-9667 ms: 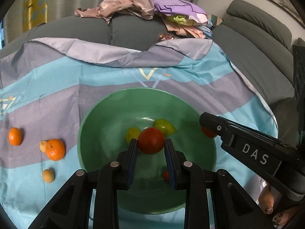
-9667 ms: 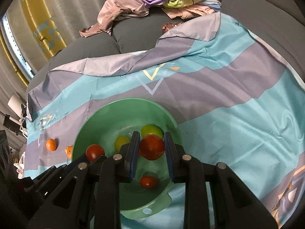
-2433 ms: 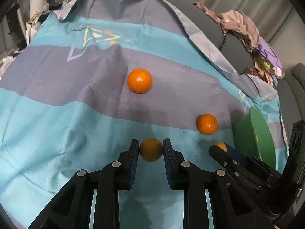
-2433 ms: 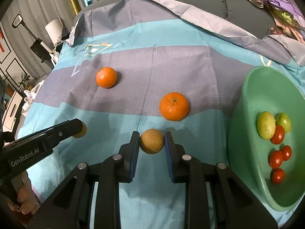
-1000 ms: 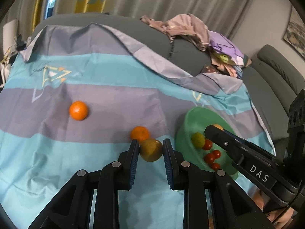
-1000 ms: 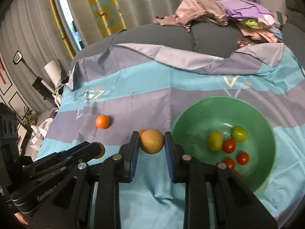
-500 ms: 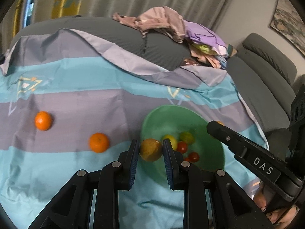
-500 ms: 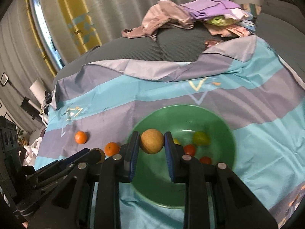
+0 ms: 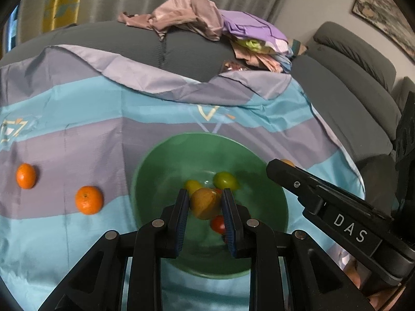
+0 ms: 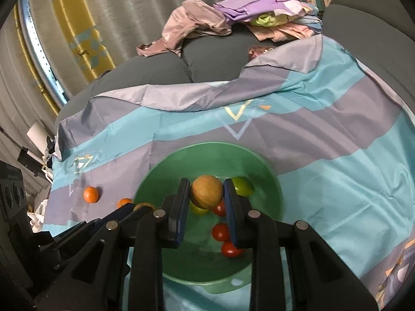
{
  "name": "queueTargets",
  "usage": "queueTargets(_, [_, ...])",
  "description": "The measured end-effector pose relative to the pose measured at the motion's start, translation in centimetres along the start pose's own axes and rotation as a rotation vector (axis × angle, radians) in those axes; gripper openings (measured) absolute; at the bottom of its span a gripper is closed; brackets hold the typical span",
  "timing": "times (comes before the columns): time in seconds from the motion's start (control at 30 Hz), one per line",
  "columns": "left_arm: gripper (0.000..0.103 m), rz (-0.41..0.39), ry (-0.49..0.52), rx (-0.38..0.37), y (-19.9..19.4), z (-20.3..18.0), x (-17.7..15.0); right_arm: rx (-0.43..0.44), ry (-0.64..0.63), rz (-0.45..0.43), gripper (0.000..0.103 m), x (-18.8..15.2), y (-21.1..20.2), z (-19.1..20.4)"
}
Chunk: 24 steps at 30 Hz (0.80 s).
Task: Organize fruits
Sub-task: 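Lower both held fruits into the bowl and open both grippers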
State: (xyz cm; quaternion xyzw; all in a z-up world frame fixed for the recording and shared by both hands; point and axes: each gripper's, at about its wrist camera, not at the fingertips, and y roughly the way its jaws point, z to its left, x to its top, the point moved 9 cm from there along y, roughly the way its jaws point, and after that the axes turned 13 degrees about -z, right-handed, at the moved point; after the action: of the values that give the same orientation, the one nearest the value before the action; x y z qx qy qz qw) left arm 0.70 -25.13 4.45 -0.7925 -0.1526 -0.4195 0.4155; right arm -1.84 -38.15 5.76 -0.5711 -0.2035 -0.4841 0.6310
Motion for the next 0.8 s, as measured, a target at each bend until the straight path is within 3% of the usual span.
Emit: queueTargets(0.8, [0.025,0.092,0.023,-0.050,3.2,-2.7,-2.3,-0.070,0.015,0.090,0.028,-1.3,2.1,-2.9])
